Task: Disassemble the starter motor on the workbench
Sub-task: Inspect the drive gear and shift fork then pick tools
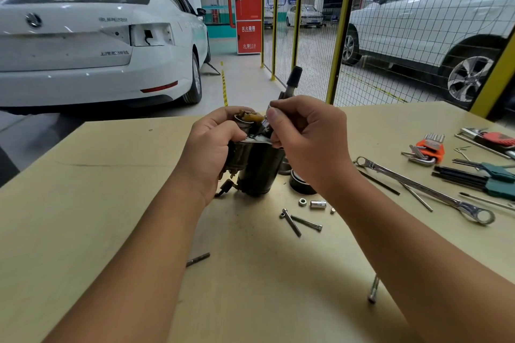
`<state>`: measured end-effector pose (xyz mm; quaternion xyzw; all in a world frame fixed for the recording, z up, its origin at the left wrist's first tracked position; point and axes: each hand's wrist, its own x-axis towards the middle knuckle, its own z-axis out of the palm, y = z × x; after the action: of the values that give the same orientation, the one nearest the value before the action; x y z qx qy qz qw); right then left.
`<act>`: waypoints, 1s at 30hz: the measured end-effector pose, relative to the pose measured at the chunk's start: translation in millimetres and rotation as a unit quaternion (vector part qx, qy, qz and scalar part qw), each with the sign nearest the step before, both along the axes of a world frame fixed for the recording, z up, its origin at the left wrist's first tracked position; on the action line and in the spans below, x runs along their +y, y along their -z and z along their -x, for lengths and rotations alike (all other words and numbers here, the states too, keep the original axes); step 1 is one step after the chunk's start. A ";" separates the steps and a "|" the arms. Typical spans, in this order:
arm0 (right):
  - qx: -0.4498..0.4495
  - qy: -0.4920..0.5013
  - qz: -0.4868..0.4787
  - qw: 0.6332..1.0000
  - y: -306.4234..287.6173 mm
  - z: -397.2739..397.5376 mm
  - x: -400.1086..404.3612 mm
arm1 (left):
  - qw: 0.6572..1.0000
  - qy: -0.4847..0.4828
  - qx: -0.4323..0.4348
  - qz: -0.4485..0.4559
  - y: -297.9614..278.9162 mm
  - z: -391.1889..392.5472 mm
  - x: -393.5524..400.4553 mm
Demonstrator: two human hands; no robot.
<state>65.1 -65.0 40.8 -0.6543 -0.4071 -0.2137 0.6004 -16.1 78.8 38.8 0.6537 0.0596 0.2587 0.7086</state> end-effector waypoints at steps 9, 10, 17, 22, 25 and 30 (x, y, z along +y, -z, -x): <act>0.013 0.001 -0.024 1.000 0.5 1.5 6.2 | 1.000 0.001 -0.003 -0.007 -0.3 -0.9 0.2; 0.008 0.008 -0.028 1.000 1.3 2.6 8.0 | 1.000 0.000 -0.003 -0.008 -0.5 -1.2 -0.1; -0.009 0.034 -0.028 0.999 -2.3 -1.3 5.8 | 1.000 0.000 -0.002 -0.011 -1.1 -2.9 -0.4; 0.002 0.023 -0.023 0.999 -0.4 0.5 5.4 | 1.000 0.001 -0.002 -0.010 -0.3 -2.9 -1.0; 0.002 0.029 -0.027 0.999 -0.4 1.0 6.8 | 1.000 0.001 -0.004 -0.008 -0.5 -2.7 -1.4; -0.003 0.033 -0.014 0.999 -2.6 2.0 6.6 | 1.000 0.000 -0.007 -0.009 -0.5 -1.8 -1.8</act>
<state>63.2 -58.4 43.4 -0.6585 -0.3837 -0.2412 0.6007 -14.2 77.0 39.3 0.6584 0.0528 0.2638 0.7029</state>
